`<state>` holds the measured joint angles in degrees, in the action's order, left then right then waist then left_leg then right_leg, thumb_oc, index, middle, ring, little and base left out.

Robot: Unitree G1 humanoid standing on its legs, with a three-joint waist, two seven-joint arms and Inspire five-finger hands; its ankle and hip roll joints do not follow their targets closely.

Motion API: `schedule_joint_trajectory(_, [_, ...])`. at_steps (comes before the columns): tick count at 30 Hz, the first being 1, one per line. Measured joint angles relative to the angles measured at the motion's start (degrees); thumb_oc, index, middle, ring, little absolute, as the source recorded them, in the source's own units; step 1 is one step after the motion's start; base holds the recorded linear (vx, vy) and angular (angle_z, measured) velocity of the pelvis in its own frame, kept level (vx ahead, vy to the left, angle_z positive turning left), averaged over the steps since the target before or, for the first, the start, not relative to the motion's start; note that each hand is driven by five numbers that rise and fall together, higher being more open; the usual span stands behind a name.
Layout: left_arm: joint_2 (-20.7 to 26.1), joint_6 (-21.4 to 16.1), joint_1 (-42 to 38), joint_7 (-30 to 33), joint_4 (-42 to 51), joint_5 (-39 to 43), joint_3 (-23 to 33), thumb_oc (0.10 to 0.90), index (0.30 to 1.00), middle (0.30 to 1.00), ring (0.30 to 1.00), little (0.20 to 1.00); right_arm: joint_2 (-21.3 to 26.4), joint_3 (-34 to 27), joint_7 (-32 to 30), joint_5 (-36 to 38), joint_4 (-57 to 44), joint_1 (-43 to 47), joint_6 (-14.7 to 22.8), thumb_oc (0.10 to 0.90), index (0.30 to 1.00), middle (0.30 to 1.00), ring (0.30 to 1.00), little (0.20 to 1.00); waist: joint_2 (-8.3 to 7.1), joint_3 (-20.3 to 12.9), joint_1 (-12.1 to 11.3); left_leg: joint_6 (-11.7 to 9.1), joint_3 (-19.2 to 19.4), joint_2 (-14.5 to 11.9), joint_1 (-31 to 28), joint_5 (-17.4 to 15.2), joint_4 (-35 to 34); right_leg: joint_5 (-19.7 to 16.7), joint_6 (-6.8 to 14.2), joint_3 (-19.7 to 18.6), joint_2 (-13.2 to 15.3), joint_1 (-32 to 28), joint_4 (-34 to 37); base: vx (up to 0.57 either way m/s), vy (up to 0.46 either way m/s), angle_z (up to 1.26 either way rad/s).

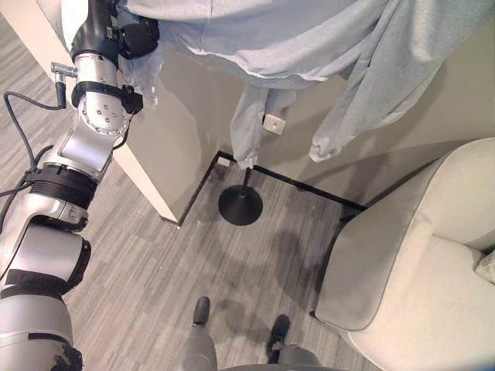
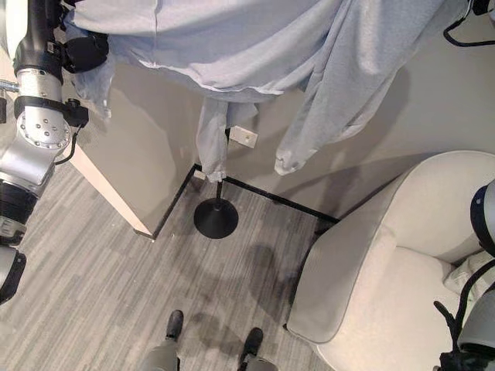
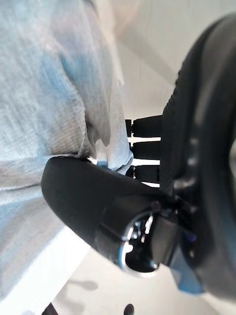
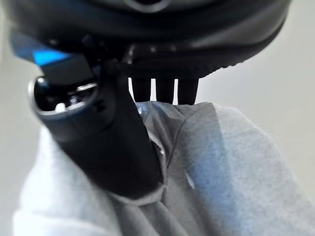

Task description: Hang the clothes on the sofa on the clothes rack.

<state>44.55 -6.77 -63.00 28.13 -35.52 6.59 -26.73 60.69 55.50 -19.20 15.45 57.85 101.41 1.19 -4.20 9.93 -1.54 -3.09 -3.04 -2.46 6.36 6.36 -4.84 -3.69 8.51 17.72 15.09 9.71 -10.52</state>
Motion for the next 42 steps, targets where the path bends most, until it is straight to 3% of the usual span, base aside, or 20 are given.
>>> schedule_joint_trajectory(3, [-0.27, -0.18, 0.00, 0.22, 0.27, 0.00, 0.05, 0.400, 0.300, 0.300, 0.300, 0.300, 0.65, -0.38, -0.26, -0.83, -0.60, -0.09, -0.04, 0.400, 0.300, 0.300, 0.300, 0.300, -0.38, 0.32, 0.66, 2.03, 1.50, 1.73, -2.86, -1.43, -0.23, 1.06, 0.32, -3.08, 1.64, 2.25, -4.43, 0.18, -0.133, -0.29])
schedule_joint_trajectory(5, [0.43, -0.30, -0.58, 0.55, 0.28, 0.00, 0.96, 0.400, 0.300, 0.300, 0.300, 0.300, 1.78, -1.14, -1.20, -0.82, -1.79, 0.34, 0.68, 0.400, 0.300, 0.300, 0.300, 0.300, -1.01, 0.81, 1.92, 2.32, 1.33, 1.73, -3.05, -1.99, -0.21, 0.60, 0.95, -2.23, -1.19, 1.38, 4.03, 0.23, -0.268, -0.19])
schedule_joint_trajectory(6, [-0.88, -0.53, -0.09, 1.37, 0.70, -0.08, 3.95, 0.400, 0.300, 0.300, 0.300, 0.300, 5.16, -2.08, -2.74, -0.68, -7.22, -1.98, 1.47, 0.400, 0.300, 0.300, 0.300, 0.300, 0.20, 1.76, 1.97, 2.13, 0.67, 0.12, -3.05, -2.64, -0.26, 1.73, -0.90, -3.59, -4.60, 3.54, 2.70, 0.14, -0.188, 0.24])
schedule_joint_trajectory(7, [0.06, -0.18, -0.21, 1.88, 0.31, 0.07, 4.58, 0.400, 0.300, 0.300, 0.300, 0.300, 5.79, -1.36, -2.30, -0.74, -8.15, -0.99, 2.21, 0.400, 0.300, 0.300, 0.300, 0.300, 0.26, 2.78, 3.55, 1.34, -0.51, -0.65, -3.23, -2.12, 0.01, 1.14, -0.50, -6.35, -7.45, 3.06, 7.42, 0.08, -0.127, 0.38])
schedule_joint_trajectory(8, [0.44, -0.11, -0.21, 1.73, 0.05, 0.01, 4.58, 0.400, 0.300, 0.300, 0.300, 0.300, 5.86, -1.38, -2.25, -0.75, -8.07, -0.51, 2.20, 0.400, 0.300, 0.300, 0.300, 0.300, -0.26, 2.81, 4.30, 0.90, -0.98, -0.05, -3.45, -2.20, -0.14, 0.12, 0.47, -7.37, -7.39, 2.60, 10.92, 0.18, -0.255, 0.65])
schedule_joint_trajectory(10, [0.02, -0.10, 0.33, 1.57, -0.03, 0.00, 4.86, 0.400, 0.300, 0.300, 0.300, 0.300, 5.95, -1.14, -2.34, -0.72, -7.48, 0.61, 2.13, 0.400, 0.300, 0.300, 0.300, 0.300, -1.37, 3.30, 4.74, -0.68, -2.20, 1.02, -5.89, -3.30, -0.28, -6.93, -3.51, -7.50, -6.63, -0.78, 14.16, 0.24, -0.330, 0.45])
schedule_joint_trajectory(11, [-0.13, -0.48, 1.89, 1.71, 1.96, -0.13, 6.56, 0.400, 0.300, 0.300, 0.300, 0.300, 6.11, -0.11, -2.22, -0.64, -7.50, 0.82, 1.89, 0.400, 0.300, 0.300, 0.300, 0.300, -0.62, 3.13, 3.40, -1.94, -1.76, -1.36, -7.66, -4.10, -0.33, -6.99, -5.72, -7.24, -9.25, -3.13, 15.92, 0.19, -0.298, 0.08])
schedule_joint_trajectory(14, [0.39, -0.75, 0.70, 1.80, 4.07, -0.28, 7.85, 0.400, 0.300, 0.300, 0.300, 0.300, 6.21, 0.44, -2.03, -0.49, -6.83, 1.37, 1.60, 0.400, 0.300, 0.300, 0.300, 0.300, -0.37, 3.05, 3.61, -3.78, -1.33, -4.77, -7.86, -4.13, -0.21, -5.81, -7.59, -5.46, -12.56, -4.03, 15.89, 0.15, -0.242, 0.09])
schedule_joint_trajectory(18, [0.36, -0.34, 0.47, 1.04, 4.04, -0.36, 7.91, 0.400, 0.300, 0.300, 0.300, 0.300, 6.20, 1.56, -1.76, -0.52, -7.21, 3.50, 1.66, 0.400, 0.300, 0.300, 0.300, 0.300, -0.65, 3.19, 3.72, -5.37, 0.23, -6.28, -8.16, -3.50, 1.37, -4.26, -9.53, -5.00, -14.53, -5.46, 15.89, 0.13, -0.238, 0.04])
schedule_joint_trajectory(21, [0.42, -0.22, 0.67, 0.66, 3.89, -0.33, 8.17, 0.400, 0.300, 0.300, 0.300, 0.300, 6.10, 1.74, -1.11, -0.52, -7.60, 3.49, 1.61, 0.400, 0.300, 0.300, 0.300, 0.300, -1.92, 3.78, 3.43, -6.86, 0.37, -6.74, -7.56, -4.37, 6.81, -3.87, -10.06, -4.52, -14.64, -8.05, 15.87, 0.07, -0.319, 0.13])
schedule_joint_trajectory(25, [1.47, 0.17, 0.14, 0.23, 3.29, -0.06, 9.40, 0.400, 0.300, 0.300, 0.300, 0.300, 5.92, 1.96, -1.17, -0.55, -8.54, 3.03, 1.72, 0.400, 0.300, 0.300, 0.300, 0.300, -7.07, 5.56, 1.98, -7.41, 2.88, -6.65, 2.11, -4.77, 29.85, -0.87, -12.65, -4.16, -14.26, -11.84, 15.66, 0.11, -0.174, 0.10])
schedule_joint_trajectory(27, [1.57, 0.51, 0.14, 0.30, 3.31, 0.00, 9.41, 0.400, 0.300, 0.300, 0.300, 0.300, 6.07, 1.90, -1.19, -0.58, -9.43, 3.15, 1.90, 0.400, 0.300, 0.300, 0.300, 0.300, -7.72, 5.58, 2.02, -7.56, 5.06, -7.61, 3.93, -4.91, 30.65, 0.36, -13.24, -3.60, -14.58, -12.67, 15.74, 0.18, 0.072, 0.17])
schedule_joint_trajectory(28, [1.65, 0.58, 0.13, 0.52, 3.84, 0.00, 9.43, 0.400, 0.300, 0.300, 0.300, 0.300, 7.07, 1.68, -1.25, -0.58, -10.60, 3.28, 1.93, 0.400, 0.300, 0.300, 0.300, 0.300, -7.84, 5.47, 1.65, -7.32, 6.21, -7.59, 3.31, -4.28, 24.23, 0.44, -13.43, -3.20, -14.74, -12.77, 15.67, 0.26, 0.139, 0.11])
schedule_joint_trajectory(30, [3.42, 0.60, 0.80, 0.96, 4.74, -0.26, 9.15, 0.400, 0.300, 0.300, 0.300, 0.300, 7.77, 1.31, -1.40, -0.69, -12.91, 2.56, 2.11, 0.400, 0.300, 0.300, 0.300, 0.300, -7.73, 5.24, 1.35, -7.49, 6.51, -6.62, 3.95, -4.65, 17.94, 1.17, -12.47, -4.34, -15.00, -12.77, 15.83, 0.25, 0.139, -0.13])
schedule_joint_trajectory(31, [4.22, 0.65, 2.77, 1.54, 6.65, -0.35, 10.04, 0.400, 0.300, 0.300, 0.300, 0.300, 9.10, 1.20, -1.28, -1.05, -14.92, 2.50, 2.45, 0.400, 0.300, 0.300, 0.300, 0.300, -7.05, 4.85, 0.44, -6.35, 5.86, -6.12, 1.94, -2.92, 7.82, 1.00, -12.43, -4.80, -15.06, -12.22, 15.80, 0.23, 0.127, -0.28])
schedule_joint_trajectory(33, [4.61, 0.99, 2.95, 1.52, 6.94, -0.40, 10.08, 0.400, 0.300, 0.300, 0.300, 0.300, 11.25, 0.90, -0.95, -1.68, -17.99, 1.53, 2.58, 0.400, 0.300, 0.300, 0.300, 0.300, -5.52, 4.41, 0.37, -5.13, 5.94, -5.69, 2.22, 0.55, 2.87, 0.96, -12.17, -4.78, -15.51, -12.42, 15.77, 0.24, 0.155, -0.23])
schedule_joint_trajectory(34, [5.14, 1.70, 4.56, 1.50, 9.55, -0.44, 11.60, 0.400, 0.300, 0.300, 0.300, 0.300, 12.38, -2.89, -0.80, -1.83, -22.14, -1.67, 1.78, 0.400, 0.300, 0.300, 0.300, 0.300, -4.67, 3.97, 0.77, -4.18, 6.14, -4.97, 1.14, 1.37, 1.77, 1.50, -11.32, -5.29, -15.52, -12.89, 15.75, 0.13, 0.088, -0.18])
schedule_joint_trajectory(36, [5.03, 1.69, 9.02, 1.70, 13.89, -0.58, 14.63, 0.400, 0.300, 0.300, 0.300, 0.300, 13.72, -5.89, -0.87, -3.03, -27.11, -4.79, 1.92, 0.400, 0.300, 0.300, 0.300, 0.300, -1.03, 2.05, 1.46, -2.19, 6.52, -5.24, -1.00, 3.26, 0.49, 2.56, -9.56, -6.05, -16.63, -13.42, 15.74, 0.11, 0.090, -0.11])
schedule_joint_trajectory(39, [4.03, 0.11, 16.23, 0.51, 22.39, -3.14, 15.56, 0.400, 0.300, 0.300, 0.300, 0.300, 15.60, -10.41, -0.43, -4.06, -31.95, -9.19, 3.31, 0.400, 0.300, 0.300, 0.300, 0.300, -1.38, 1.83, 1.55, -1.37, 6.68, -0.92, -2.52, 3.71, -0.21, 3.20, -6.85, -5.93, -12.22, -14.70, 15.81, 0.07, 0.074, 0.12])
schedule_joint_trajectory(42, [4.10, -0.54, 17.89, -2.40, 25.11, -3.84, 16.09, 0.400, 0.300, 0.300, 0.300, 0.300, 15.63, -14.50, 0.28, -5.37, -33.95, -13.45, 3.75, 0.400, 0.300, 0.300, 0.300, 0.300, -1.40, 1.82, 0.32, -0.32, 6.92, 0.00, -2.71, 2.99, -0.22, 3.53, -5.88, -5.99, -11.25, -14.80, 15.81, 0.03, 0.026, 0.00])
